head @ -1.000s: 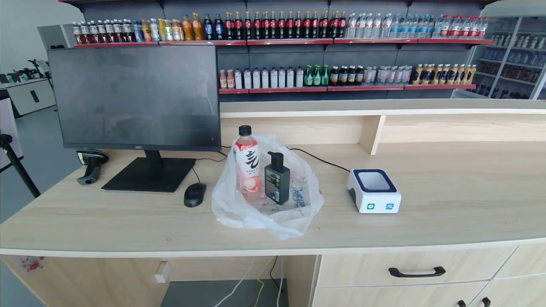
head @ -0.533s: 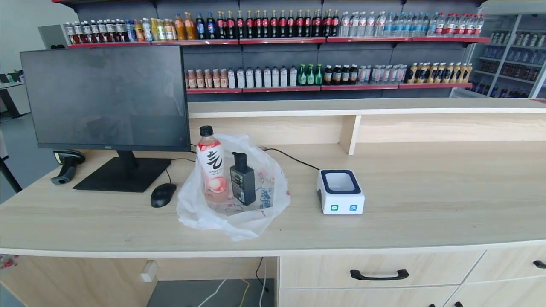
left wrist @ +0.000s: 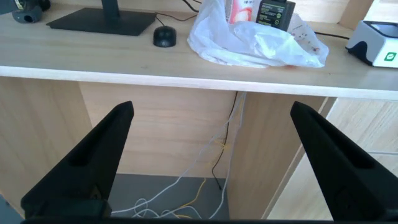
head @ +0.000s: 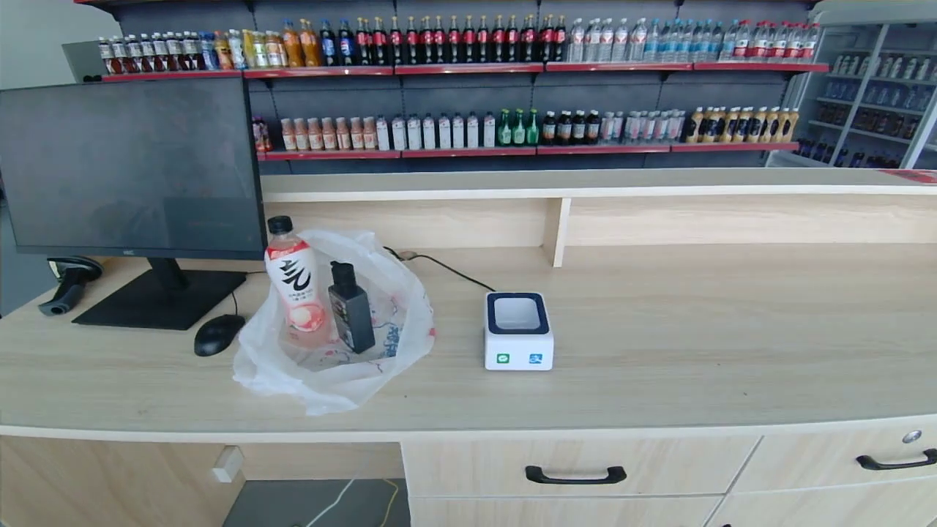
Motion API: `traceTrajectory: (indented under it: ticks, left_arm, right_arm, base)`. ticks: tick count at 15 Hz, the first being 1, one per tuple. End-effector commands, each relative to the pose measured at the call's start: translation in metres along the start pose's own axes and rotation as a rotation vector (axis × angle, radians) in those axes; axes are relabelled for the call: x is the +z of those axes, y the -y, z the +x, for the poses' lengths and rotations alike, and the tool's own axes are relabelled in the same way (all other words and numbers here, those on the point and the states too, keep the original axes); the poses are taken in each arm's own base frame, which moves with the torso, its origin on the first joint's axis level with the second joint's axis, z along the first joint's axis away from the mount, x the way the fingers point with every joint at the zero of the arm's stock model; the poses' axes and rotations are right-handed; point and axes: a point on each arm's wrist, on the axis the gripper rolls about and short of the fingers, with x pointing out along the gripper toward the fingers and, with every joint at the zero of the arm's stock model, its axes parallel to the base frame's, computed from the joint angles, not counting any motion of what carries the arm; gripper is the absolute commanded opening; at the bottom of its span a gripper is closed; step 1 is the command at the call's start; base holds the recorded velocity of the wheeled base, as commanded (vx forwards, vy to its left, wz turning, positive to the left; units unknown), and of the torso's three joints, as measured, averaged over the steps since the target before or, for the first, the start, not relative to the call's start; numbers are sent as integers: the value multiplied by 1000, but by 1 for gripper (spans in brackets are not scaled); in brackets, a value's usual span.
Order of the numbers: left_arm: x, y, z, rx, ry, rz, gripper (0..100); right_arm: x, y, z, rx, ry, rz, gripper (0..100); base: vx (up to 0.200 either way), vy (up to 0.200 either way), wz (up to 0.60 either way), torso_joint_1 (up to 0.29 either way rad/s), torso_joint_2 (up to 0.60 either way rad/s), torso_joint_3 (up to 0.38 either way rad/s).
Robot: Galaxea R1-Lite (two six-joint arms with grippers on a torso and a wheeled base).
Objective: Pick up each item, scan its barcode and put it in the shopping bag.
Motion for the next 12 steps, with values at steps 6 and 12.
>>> traceTrajectory:
  ticks: [6,12]
  left_arm:
    - [0,0,0,0,0,0,100]
    - [0,0,0,0,0,0,100]
  right_arm:
    - [0,0,0,0,0,-2,100]
    - [0,0,0,0,0,-3,100]
  base:
    - [0,0,0,0,0,0]
    - [0,0,0,0,0,0]
